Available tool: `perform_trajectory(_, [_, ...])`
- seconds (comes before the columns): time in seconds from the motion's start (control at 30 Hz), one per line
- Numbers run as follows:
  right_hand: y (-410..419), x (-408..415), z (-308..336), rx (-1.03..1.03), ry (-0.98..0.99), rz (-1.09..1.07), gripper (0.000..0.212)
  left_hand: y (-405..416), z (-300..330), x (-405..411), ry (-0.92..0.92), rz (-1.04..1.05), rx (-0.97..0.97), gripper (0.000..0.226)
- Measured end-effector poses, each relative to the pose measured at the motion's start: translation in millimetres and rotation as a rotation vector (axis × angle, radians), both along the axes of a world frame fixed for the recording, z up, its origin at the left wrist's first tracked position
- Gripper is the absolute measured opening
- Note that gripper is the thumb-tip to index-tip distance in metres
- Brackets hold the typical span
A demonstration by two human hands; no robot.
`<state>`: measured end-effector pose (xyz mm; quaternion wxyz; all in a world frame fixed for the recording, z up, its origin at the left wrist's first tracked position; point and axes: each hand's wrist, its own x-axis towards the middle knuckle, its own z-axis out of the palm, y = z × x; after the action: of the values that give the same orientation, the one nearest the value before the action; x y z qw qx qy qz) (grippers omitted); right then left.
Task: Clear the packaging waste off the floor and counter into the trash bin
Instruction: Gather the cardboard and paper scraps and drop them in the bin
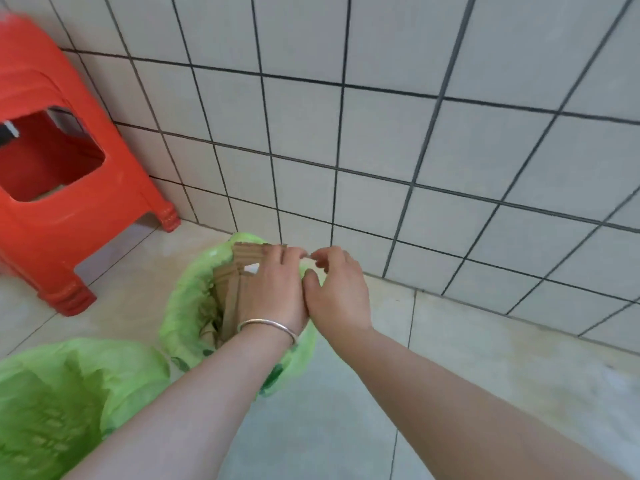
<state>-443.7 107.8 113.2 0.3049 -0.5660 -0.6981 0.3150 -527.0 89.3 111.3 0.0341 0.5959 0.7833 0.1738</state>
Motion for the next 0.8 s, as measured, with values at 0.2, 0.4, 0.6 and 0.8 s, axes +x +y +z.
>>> perform_trajectory(0.2, [-18,172,32,0.033,-0.007,-0.2,0.018,3,37,167,0.031,-0.353,-0.042,0.023])
perform_trajectory(0.4, [-65,376,52,0.023,-0.043,-0.495,0.018,-19,59,374,0.054,-0.656,-0.042,0.023])
perform_trajectory(0.6, [-142,554,56,-0.03,0.08,-0.771,0.017,-80,54,563,-0.047,-0.855,-0.096,0.021])
perform_trajectory(0.8, [-219,686,24,-0.091,0.172,-0.878,0.017,-148,19,700,-0.133,-0.941,-0.228,0.023])
